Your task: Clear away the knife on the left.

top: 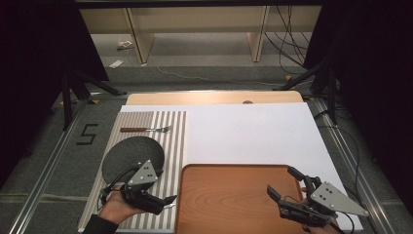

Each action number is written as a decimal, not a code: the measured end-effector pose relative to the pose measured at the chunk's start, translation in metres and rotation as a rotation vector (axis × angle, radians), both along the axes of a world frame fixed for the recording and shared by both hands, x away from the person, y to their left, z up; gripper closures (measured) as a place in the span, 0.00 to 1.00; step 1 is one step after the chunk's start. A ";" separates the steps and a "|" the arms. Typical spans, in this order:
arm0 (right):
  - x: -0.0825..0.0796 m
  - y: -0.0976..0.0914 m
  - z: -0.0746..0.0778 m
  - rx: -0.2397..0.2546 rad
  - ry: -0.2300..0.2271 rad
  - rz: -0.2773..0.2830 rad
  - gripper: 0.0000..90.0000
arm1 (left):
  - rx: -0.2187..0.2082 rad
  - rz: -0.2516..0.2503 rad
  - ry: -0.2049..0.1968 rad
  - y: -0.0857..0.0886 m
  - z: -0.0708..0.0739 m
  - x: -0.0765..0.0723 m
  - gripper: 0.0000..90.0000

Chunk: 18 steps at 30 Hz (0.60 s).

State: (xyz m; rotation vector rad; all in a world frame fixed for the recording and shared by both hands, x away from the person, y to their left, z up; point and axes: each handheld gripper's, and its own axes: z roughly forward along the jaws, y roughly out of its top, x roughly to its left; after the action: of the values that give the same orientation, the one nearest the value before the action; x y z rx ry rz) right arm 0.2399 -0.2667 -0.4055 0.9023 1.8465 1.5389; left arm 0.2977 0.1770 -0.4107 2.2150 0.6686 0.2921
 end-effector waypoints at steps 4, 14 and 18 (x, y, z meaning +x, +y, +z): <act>0.000 0.000 0.000 -0.003 0.000 -0.001 0.19 | 0.024 -0.015 0.032 0.007 -0.004 0.002 0.15; 0.000 0.000 0.000 -0.005 -0.002 0.002 0.19 | 0.156 -0.015 0.083 0.026 -0.010 0.003 0.16; 0.000 0.001 0.000 -0.010 0.001 0.005 0.19 | 0.191 -0.039 0.108 0.029 -0.013 0.003 0.17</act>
State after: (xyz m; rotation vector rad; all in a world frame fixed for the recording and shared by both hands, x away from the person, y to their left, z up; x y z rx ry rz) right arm 0.2402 -0.2660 -0.4058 0.8951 1.8568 1.5310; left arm 0.3005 0.2059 -0.4235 2.4372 0.6783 0.2252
